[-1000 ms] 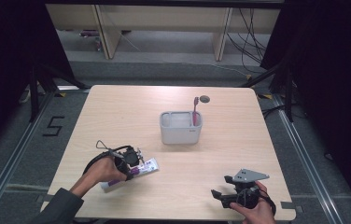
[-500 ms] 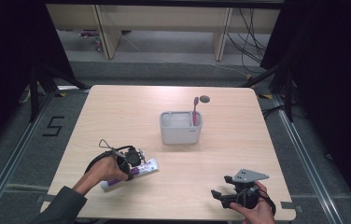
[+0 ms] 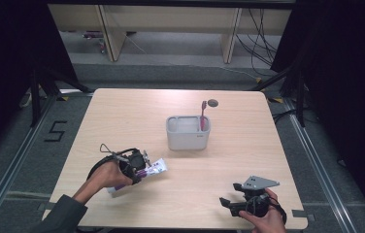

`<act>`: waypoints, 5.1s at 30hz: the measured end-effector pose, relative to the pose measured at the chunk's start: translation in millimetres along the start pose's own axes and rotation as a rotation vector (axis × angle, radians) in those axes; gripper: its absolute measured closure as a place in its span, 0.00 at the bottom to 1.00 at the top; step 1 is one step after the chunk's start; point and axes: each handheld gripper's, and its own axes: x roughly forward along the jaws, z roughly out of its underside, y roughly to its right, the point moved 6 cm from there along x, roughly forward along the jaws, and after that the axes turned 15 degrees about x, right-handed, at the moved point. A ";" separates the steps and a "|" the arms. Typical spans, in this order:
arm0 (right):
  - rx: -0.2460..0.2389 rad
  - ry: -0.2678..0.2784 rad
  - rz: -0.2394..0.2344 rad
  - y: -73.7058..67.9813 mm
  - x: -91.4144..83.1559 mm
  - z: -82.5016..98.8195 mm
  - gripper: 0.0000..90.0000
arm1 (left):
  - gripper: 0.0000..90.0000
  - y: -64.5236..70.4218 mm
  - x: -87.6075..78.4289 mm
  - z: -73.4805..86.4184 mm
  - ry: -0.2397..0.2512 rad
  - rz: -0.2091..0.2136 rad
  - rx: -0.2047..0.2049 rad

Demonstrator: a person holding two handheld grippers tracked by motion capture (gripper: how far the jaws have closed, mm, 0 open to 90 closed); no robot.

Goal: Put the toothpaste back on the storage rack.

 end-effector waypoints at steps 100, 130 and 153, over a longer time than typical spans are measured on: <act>0.017 0.017 0.007 6.3 -3.2 -2.0 0.27 | 0.82 -88.8 -100.0 -137.3 0.978 -0.420 -0.400; 0.022 0.013 -0.003 4.3 -3.0 -1.4 0.27 | 0.82 -116.5 -77.1 -174.9 0.974 -0.443 -0.429; 0.024 0.009 -0.011 3.5 -2.9 -0.9 0.27 | 0.82 -119.1 -46.0 -179.1 0.917 -0.419 -0.439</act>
